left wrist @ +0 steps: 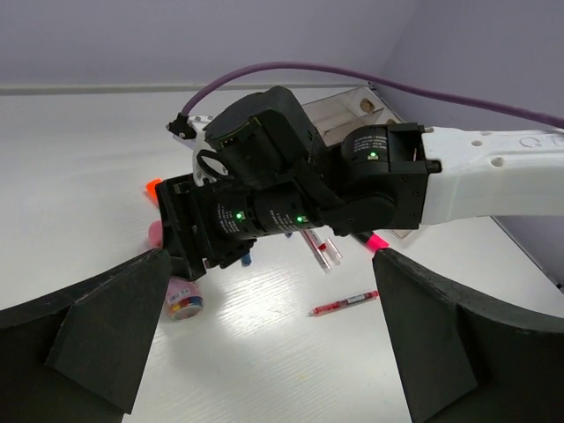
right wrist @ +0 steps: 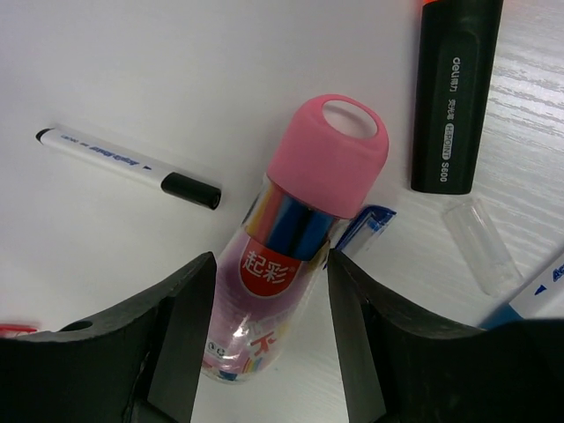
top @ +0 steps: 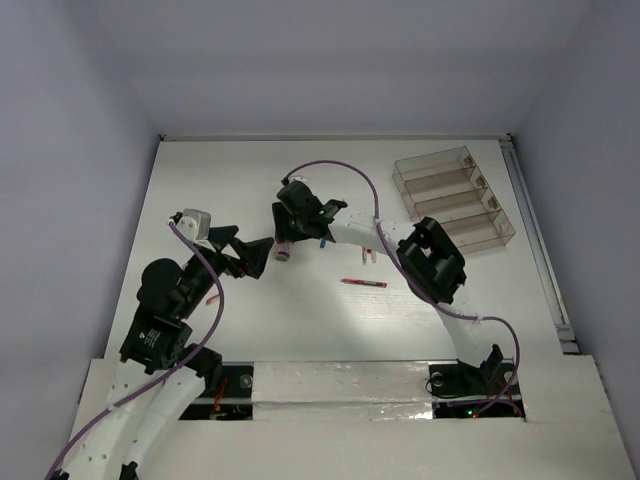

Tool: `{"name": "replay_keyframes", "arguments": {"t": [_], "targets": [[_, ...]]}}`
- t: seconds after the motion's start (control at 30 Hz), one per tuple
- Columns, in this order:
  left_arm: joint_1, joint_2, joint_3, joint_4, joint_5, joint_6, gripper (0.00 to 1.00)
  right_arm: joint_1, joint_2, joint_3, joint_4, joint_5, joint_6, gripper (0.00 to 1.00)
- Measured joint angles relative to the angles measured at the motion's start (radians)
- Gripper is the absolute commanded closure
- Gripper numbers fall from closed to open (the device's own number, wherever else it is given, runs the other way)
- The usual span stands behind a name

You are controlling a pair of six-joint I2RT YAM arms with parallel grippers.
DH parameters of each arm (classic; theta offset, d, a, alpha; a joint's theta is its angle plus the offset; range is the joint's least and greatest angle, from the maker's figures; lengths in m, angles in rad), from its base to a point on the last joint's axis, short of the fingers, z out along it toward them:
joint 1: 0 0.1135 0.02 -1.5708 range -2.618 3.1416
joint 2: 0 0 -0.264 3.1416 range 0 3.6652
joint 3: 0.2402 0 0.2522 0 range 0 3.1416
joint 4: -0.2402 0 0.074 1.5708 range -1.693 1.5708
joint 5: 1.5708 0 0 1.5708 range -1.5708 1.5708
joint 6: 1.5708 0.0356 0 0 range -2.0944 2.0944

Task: Sort the stationery into containers
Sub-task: Pick up the stationery from the center of the board.

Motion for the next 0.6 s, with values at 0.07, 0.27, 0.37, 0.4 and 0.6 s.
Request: {"name": "replay_keyframes", "arguments": {"t": [0.07,0.27,0.37,0.4,0.6], "targets": [[-0.008,0.0,0.0,0.0,0.0,0.0,0.01,0.0,0.01,0.013,-0.004,0.0,0.007,0.39],[-0.035,0.0,0.0,0.0,-0.004,0.0,0.01,0.0,0.045,0.026,-0.012,-0.002,0.024,0.36],[-0.045,0.0,0.0,0.0,-0.01,0.0,0.01,0.0,0.062,0.038,-0.013,-0.002,0.035,0.41],[-0.049,0.0,0.0,0.0,-0.012,0.0,0.01,0.0,0.062,0.039,-0.013,-0.001,0.037,0.45],[-0.067,0.0,0.0,0.0,-0.019,0.0,0.01,0.0,0.061,0.032,-0.009,0.014,0.059,0.58]]}}
